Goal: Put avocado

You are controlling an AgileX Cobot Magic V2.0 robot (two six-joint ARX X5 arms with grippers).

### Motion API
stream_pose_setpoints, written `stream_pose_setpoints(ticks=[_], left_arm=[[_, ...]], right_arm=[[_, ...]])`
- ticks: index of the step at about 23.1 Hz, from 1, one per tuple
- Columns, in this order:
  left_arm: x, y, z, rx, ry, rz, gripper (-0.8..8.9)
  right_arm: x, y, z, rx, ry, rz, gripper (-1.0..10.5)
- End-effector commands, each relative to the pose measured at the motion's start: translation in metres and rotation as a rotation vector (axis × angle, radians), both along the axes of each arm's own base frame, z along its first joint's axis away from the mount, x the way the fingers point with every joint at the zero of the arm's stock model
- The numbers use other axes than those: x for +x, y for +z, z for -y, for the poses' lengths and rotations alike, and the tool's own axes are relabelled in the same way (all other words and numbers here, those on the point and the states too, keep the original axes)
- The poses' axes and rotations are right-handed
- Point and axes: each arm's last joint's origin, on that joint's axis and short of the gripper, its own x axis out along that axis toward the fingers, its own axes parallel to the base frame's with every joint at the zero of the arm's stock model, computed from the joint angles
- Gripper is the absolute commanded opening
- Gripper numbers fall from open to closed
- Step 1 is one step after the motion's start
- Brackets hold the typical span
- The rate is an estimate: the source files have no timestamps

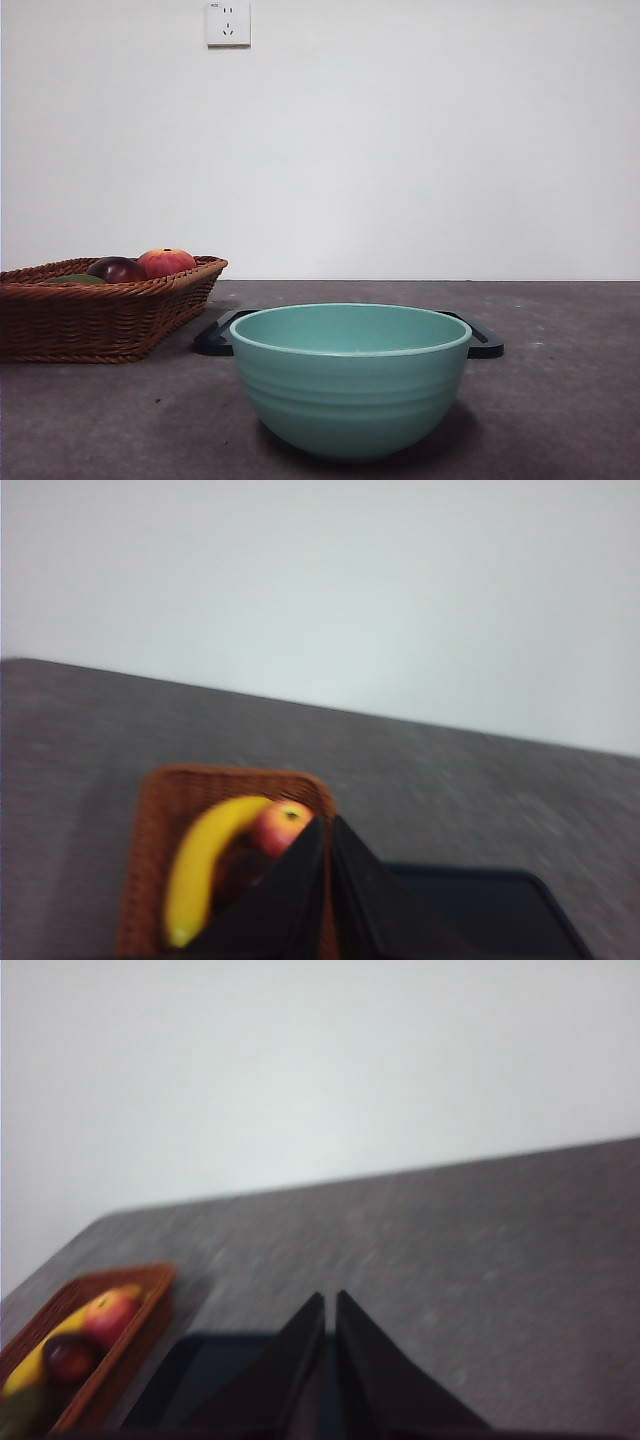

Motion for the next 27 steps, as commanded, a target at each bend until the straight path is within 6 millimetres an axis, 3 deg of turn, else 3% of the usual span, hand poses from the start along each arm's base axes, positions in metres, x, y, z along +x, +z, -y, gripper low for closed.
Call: stream_pose_setpoints(ticks=[1, 8, 13, 27], left_arm=[[0.002, 0.019, 0.002, 0.023, -0.068, -0.002, 0.1], [0.004, 0.044, 0.008, 0.01, -0.199, -0.028, 0.1], [-0.001, 0.051, 0.013, 0.001, -0.317, -0.013, 0.1], [-0.025, 0.038, 0.013, -0.01, -0.375, -0.147, 0.09]], right_arm=[[0.004, 0.015, -0.002, -0.05, 0.067, -0.014, 0.1], [0.012, 0.038, -0.005, -0.106, 0.178, -0.1, 0.1], [0.009, 0.047, -0.009, -0.105, 0.254, -0.086, 0.1], [-0.013, 0.032, -0.014, -0.168, 0.393, -0.21, 0.1]])
